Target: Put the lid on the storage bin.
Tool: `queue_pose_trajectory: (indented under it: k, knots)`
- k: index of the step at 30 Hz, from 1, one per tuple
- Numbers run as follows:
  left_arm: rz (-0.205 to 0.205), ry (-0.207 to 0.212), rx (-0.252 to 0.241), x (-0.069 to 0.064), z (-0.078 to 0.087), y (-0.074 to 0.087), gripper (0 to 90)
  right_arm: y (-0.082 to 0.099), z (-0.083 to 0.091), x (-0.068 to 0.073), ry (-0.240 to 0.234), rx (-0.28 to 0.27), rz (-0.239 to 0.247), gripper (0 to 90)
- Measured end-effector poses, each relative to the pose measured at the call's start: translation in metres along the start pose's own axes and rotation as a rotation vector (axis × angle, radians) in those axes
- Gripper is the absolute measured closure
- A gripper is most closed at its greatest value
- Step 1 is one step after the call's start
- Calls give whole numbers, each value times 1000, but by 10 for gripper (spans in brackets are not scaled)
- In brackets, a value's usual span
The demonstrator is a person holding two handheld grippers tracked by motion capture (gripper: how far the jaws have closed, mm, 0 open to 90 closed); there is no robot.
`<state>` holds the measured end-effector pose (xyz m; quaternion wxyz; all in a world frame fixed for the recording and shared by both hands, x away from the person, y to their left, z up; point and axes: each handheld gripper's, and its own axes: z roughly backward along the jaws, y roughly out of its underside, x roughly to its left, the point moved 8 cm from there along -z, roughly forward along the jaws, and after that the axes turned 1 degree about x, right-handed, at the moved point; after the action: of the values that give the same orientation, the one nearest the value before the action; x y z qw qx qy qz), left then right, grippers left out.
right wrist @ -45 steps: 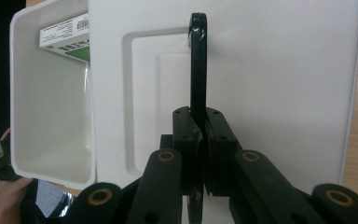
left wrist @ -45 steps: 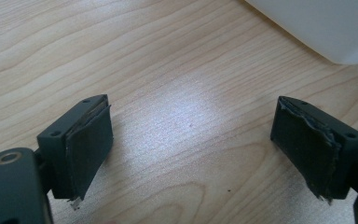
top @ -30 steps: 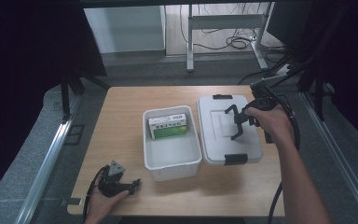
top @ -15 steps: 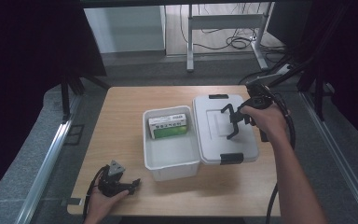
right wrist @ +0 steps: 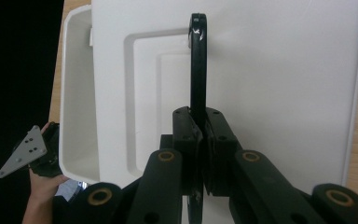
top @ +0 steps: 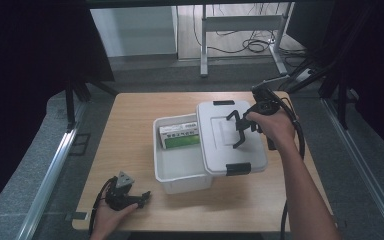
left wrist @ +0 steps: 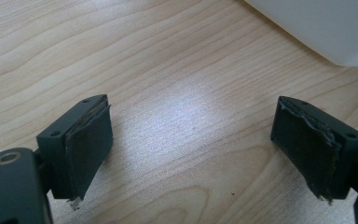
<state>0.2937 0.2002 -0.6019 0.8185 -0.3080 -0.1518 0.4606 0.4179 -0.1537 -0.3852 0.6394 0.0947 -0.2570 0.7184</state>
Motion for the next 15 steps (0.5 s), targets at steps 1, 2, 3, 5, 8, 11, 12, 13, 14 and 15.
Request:
queue_pose_trajectory:
  k: [1,2,3,5,8,11,12,13,14,15]
  knots:
    - [2,-1,-1,0,0,0,127,0,-1,2,0,1,2,855]
    - [2,-1,-1,0,0,0,126,-1,-1,4,0,1,7,855]
    - [2,-1,-1,0,0,0,127,-1,-2,6,-1,3,10,855]
    - [2,-1,-1,0,0,0,126,-2,-3,10,-2,4,4,855]
    - [2,-1,-1,0,0,0,126,-3,-6,16,-3,7,9,855]
    - [1,-1,1,0,0,0,126,-3,-10,22,-2,12,8,855]
    - [2,-1,0,0,0,0,126,-3,-11,25,2,14,11,855]
    - [2,-1,-1,0,0,0,126,-3,-13,28,2,16,15,855]
    - [2,-1,-2,0,-1,-1,126,-4,-14,30,1,18,14,855]
    - [2,-1,-2,0,-1,-1,126,-4,-16,34,2,19,27,855]
